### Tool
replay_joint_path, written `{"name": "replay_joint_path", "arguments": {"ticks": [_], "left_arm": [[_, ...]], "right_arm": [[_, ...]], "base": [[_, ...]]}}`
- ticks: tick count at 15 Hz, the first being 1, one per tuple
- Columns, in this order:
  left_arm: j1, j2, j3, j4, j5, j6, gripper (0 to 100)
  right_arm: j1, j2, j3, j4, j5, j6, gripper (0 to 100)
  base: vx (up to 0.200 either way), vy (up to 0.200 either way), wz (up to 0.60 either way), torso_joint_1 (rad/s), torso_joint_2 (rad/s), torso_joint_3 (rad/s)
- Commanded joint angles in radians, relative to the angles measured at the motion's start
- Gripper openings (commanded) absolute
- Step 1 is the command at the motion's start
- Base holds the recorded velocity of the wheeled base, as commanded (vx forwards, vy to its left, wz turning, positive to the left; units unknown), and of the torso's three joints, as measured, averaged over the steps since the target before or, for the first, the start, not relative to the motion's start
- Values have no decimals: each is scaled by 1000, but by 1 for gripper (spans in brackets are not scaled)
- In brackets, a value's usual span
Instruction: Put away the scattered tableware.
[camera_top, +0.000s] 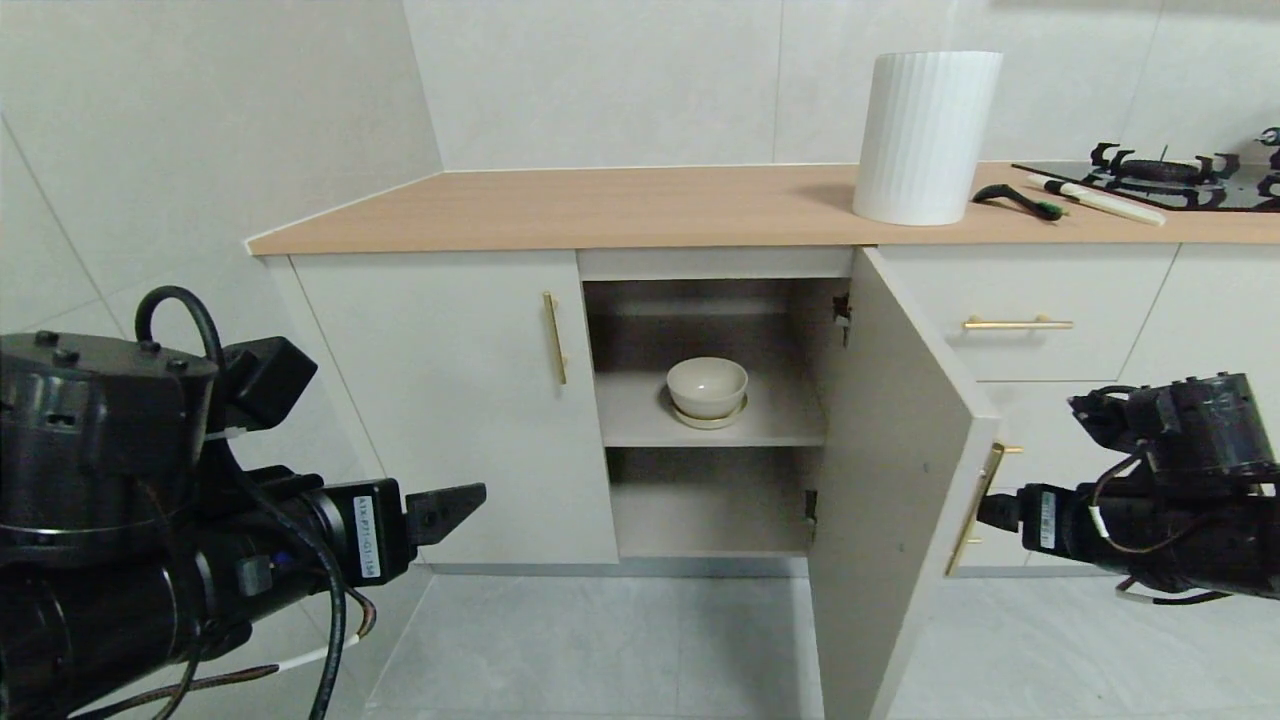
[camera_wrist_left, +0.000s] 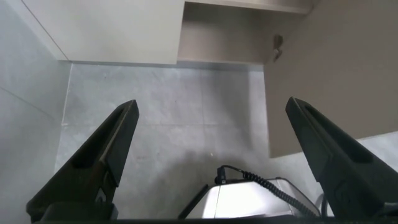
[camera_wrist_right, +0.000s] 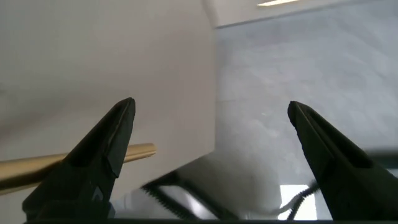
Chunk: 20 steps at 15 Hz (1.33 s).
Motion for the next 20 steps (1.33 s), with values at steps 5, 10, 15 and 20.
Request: {"name": "replay_joint_path", "arguments": {"ticks": [5,10,15,20], "left_arm": [[4,4,-1,0,0,1,100],[4,7,0,-2,0,2,100],[4,10,2,-2,0,6,100],[1,21,2,-2,2,6,100]], "right_arm": [[257,214,-186,0,-2,1,100],[271,334,-306,-37,1,0,100],[264,387,-342,-132,-4,-6,100],[264,423,-345,-189,-7,1,100]], "base": [[0,0,0,0,0,0],[0,0,0,0,0,0],[0,0,0,0,0,0],[0,0,0,0,0,0]]}}
